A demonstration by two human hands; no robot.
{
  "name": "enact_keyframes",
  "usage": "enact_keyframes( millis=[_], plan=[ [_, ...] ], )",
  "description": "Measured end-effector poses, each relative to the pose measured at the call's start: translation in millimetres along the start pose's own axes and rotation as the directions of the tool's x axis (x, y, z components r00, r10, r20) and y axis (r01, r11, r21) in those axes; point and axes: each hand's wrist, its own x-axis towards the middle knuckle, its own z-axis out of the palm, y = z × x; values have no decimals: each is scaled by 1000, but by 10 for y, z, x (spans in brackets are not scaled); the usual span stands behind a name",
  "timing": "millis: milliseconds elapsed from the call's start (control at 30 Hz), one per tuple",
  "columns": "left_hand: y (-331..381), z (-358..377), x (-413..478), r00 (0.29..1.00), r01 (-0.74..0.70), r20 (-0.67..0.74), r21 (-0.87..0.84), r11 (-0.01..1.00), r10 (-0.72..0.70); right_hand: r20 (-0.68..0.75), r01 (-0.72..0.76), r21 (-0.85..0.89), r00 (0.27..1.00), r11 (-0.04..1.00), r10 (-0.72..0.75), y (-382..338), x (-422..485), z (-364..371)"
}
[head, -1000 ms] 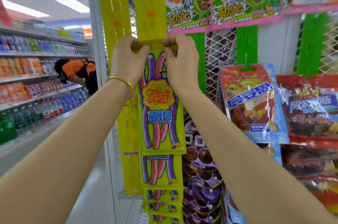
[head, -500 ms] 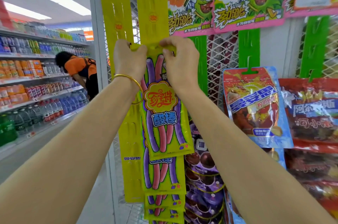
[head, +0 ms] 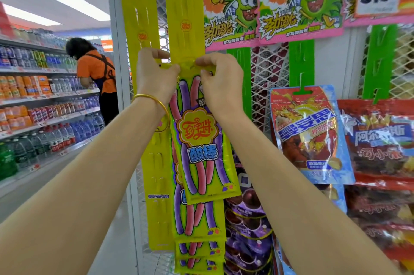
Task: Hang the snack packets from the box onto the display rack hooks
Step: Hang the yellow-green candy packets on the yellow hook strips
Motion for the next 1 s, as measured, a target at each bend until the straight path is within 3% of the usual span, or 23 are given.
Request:
enact_keyframes(
  millis=[200, 433, 1000],
  plan=[
    [44, 16, 15, 1000, -13, 25, 28, 1000, 13, -21, -3, 36, 1000, 999, 3, -3, -11, 12],
    [92, 18, 42, 998, -39, 59, 102, 994, 33, -140, -3, 18, 990, 1000, 5, -57, 36, 25],
    [86, -11, 171, 969, 110, 206, 122, 986, -134, -160, 145, 16, 977, 989, -140, -123, 61, 82]
  ],
)
